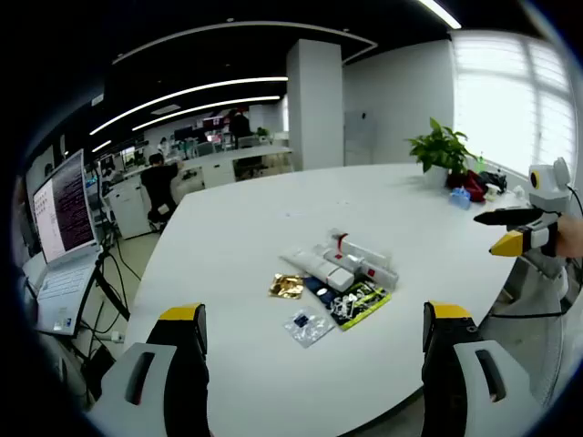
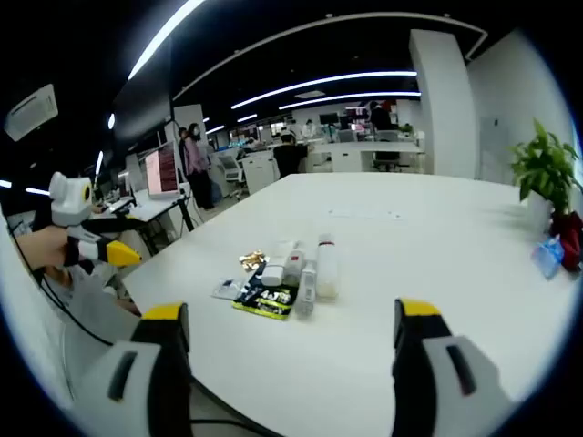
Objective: Arrange the skincare products in the storage area until every visible bottle or jar stands upright without overlapping.
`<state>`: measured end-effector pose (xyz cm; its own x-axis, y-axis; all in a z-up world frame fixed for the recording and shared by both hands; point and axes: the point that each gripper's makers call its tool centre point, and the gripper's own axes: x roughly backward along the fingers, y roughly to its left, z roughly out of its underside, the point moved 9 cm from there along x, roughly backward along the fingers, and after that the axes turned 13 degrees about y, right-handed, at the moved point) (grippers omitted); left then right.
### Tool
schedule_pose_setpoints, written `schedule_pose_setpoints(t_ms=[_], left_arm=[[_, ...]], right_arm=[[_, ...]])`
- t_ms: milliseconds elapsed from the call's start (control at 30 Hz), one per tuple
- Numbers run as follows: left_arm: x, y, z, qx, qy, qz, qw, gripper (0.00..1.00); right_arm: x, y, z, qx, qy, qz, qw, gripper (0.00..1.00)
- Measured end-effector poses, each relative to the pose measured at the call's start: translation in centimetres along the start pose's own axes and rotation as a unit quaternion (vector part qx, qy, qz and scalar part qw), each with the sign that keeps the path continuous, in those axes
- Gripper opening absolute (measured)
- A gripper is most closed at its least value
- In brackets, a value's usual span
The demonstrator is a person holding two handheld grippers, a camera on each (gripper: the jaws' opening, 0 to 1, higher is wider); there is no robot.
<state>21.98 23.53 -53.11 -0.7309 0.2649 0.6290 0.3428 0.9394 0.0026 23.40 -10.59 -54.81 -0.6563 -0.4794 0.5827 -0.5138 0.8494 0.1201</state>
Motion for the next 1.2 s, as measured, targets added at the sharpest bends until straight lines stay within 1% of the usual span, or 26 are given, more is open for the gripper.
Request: schedule_pose_setpoints(t_ms=[800, 1200], left_arm=[[-0.29, 0.15, 0.25, 0.001, 0.004, 0.003, 1.0, 0.97], [-0.41, 0.16, 0.21, 0.002, 0.005, 0.002, 1.0, 0.97]], right_arm=[[-0.3, -0.15, 0.26, -0.002, 0.006, 0.001, 1.0, 0.94], [-0.68, -0.39, 0.08, -0.001, 0.009, 0.001, 1.0, 0.94]])
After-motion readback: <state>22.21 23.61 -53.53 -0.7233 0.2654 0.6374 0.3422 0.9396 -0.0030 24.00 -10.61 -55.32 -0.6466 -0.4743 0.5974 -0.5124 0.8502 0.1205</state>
